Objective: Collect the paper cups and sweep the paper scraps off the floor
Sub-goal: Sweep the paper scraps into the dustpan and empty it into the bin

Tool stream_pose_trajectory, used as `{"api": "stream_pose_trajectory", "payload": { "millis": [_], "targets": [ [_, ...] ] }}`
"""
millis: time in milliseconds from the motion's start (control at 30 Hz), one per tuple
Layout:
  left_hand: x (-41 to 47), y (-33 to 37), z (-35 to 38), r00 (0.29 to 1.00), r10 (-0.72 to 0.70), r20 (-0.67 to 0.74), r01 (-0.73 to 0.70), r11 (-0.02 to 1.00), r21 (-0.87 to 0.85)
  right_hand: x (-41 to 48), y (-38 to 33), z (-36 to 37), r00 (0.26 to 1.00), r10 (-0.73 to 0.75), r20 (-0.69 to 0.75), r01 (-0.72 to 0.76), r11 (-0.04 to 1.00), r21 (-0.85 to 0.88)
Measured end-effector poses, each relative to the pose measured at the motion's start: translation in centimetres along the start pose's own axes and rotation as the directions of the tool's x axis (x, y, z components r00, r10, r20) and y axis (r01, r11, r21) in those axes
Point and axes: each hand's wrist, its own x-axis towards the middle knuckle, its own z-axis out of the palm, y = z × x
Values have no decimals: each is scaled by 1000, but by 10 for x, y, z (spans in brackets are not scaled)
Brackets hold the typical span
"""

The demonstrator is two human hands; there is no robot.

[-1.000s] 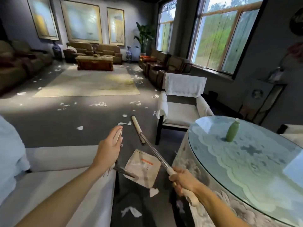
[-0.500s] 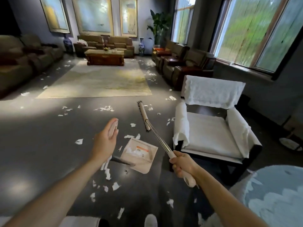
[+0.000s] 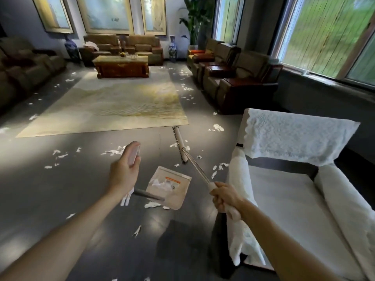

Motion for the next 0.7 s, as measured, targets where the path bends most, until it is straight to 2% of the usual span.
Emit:
{"api": "stream_pose_trajectory", "payload": {
  "millis": [100,300,433,600,700],
  "targets": [
    [90,-23,62,1000,11,8,-11,1000,-5,86,-32,-22,1000,6,-20,-6,1000,2],
    [279,-67,187,986,46,158,-39,998,-47,277,-122,-62,992,51,-115,-34,989,143],
    [409,-65,261,967,47,251,-20,994,-108,381,-183,-102,980,87,-180,-51,980,195],
    [539,-51,376,937,150,315,-110,984,-141,502,-240,-169,951,99,-292,-28,971,239],
    [617,-49,459,927,167,337,-115,979,-169,588,-269,-217,935,131,-329,-27,953,303]
  ]
}}
